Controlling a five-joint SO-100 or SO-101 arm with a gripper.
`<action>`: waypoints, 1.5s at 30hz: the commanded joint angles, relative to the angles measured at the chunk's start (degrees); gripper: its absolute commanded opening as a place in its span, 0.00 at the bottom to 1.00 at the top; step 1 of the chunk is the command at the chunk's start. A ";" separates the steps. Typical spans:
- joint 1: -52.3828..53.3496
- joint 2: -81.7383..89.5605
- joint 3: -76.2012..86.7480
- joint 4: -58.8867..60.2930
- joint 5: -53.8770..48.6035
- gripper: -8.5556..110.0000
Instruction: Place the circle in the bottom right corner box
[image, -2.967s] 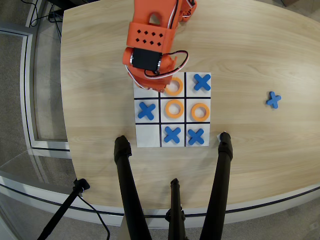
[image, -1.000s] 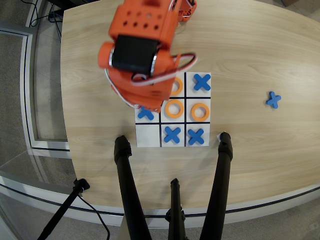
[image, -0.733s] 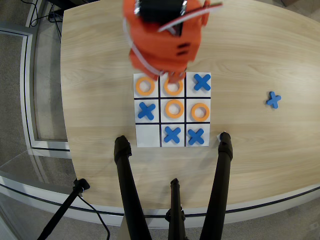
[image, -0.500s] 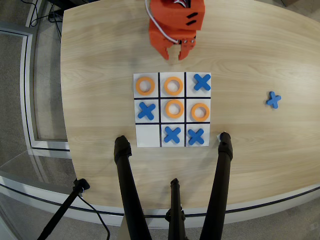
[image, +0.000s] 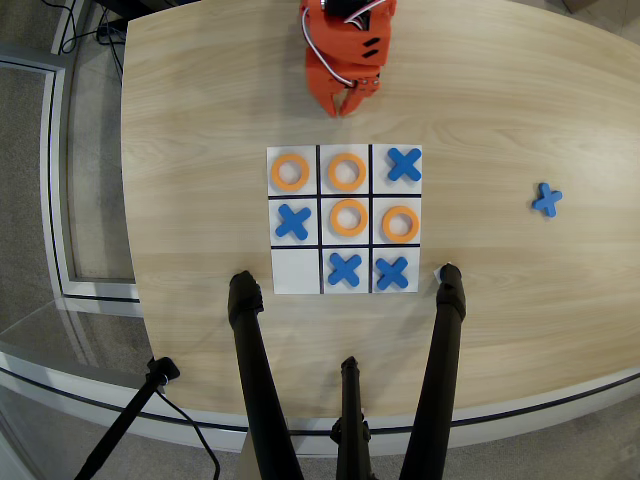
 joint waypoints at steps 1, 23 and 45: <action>6.86 0.35 3.25 -0.62 -1.76 0.07; 92.02 2.64 3.25 0.26 8.09 0.07; 93.08 2.46 3.25 0.26 8.09 0.07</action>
